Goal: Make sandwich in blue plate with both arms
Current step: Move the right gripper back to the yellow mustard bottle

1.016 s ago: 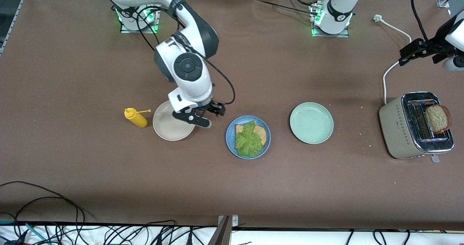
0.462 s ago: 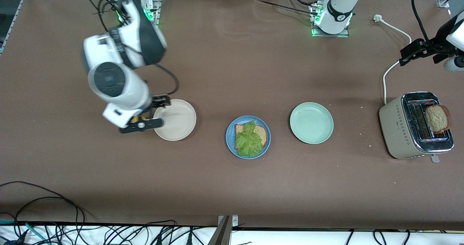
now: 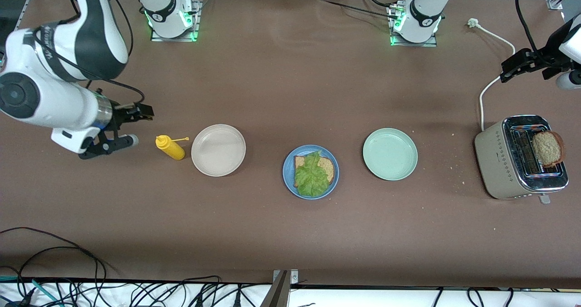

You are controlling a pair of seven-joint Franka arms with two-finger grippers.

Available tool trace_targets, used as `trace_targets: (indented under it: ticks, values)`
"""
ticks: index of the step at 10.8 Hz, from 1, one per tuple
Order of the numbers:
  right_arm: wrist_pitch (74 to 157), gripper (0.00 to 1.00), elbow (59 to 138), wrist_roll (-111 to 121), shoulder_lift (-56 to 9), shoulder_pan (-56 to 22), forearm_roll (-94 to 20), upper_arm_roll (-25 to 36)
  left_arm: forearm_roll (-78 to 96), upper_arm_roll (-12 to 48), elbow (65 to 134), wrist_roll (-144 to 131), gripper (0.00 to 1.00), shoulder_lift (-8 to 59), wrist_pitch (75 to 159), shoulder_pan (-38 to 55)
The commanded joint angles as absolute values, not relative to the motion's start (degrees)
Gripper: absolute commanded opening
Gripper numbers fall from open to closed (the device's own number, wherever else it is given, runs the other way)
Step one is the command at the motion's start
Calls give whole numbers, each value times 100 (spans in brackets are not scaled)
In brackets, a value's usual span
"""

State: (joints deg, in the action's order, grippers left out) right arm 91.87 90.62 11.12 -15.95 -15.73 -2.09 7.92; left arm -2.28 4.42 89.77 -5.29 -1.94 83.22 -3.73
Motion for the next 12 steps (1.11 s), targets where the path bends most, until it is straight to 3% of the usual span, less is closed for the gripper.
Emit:
trace_targets:
  ticks: [1, 4, 8, 12]
  values:
    - [10236, 100, 10624, 2710, -826, -1652, -464, 1465, -360, 466, 8851, -492, 100, -167, 8200, -387]
    - [10906, 100, 11082, 4740, -1141, -1565, -1570, 2082, -360, 475, 8851, -492, 100, -167, 8200, -387]
    - [10942, 100, 11074, 7579, -2054, -793, -3318, 2083, -343, 466, 8851, -492, 100, -167, 8200, -387]
    - [10618, 100, 11048, 10262, -2724, -510, -5305, 2074, -334, 466, 8859, -492, 100, -167, 8200, -439]
